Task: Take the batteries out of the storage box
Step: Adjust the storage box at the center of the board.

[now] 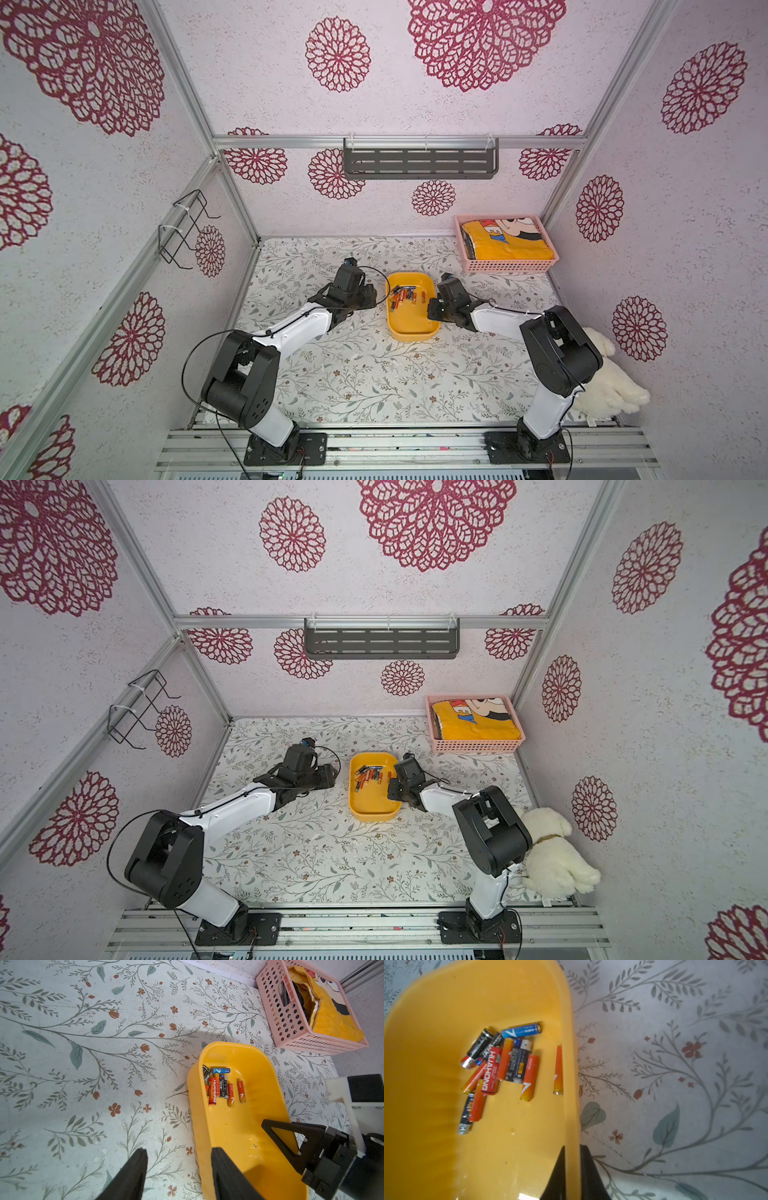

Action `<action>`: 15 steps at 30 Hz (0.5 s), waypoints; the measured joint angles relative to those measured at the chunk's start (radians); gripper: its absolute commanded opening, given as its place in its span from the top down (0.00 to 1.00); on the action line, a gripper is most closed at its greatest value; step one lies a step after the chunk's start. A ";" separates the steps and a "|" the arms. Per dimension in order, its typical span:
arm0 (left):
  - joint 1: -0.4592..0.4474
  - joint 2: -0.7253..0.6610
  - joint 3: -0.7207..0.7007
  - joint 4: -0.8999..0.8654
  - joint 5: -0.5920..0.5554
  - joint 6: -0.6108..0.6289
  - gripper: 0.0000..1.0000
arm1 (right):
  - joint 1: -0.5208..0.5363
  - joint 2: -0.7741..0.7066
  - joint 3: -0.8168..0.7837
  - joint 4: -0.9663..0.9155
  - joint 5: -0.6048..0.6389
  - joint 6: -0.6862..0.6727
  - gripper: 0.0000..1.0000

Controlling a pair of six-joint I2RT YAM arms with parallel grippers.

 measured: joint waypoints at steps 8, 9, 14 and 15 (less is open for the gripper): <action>0.000 -0.002 -0.039 0.003 -0.032 -0.013 0.47 | 0.024 -0.033 -0.032 -0.013 0.019 0.039 0.94; 0.000 -0.005 -0.045 0.003 -0.036 -0.013 0.46 | 0.026 -0.034 -0.034 -0.013 0.021 0.040 0.94; 0.000 -0.014 -0.049 0.002 -0.049 -0.013 0.46 | 0.031 -0.035 -0.034 -0.013 0.031 0.047 0.94; 0.000 -0.014 -0.049 0.002 -0.050 -0.013 0.47 | 0.032 -0.035 -0.034 -0.013 0.033 0.047 0.93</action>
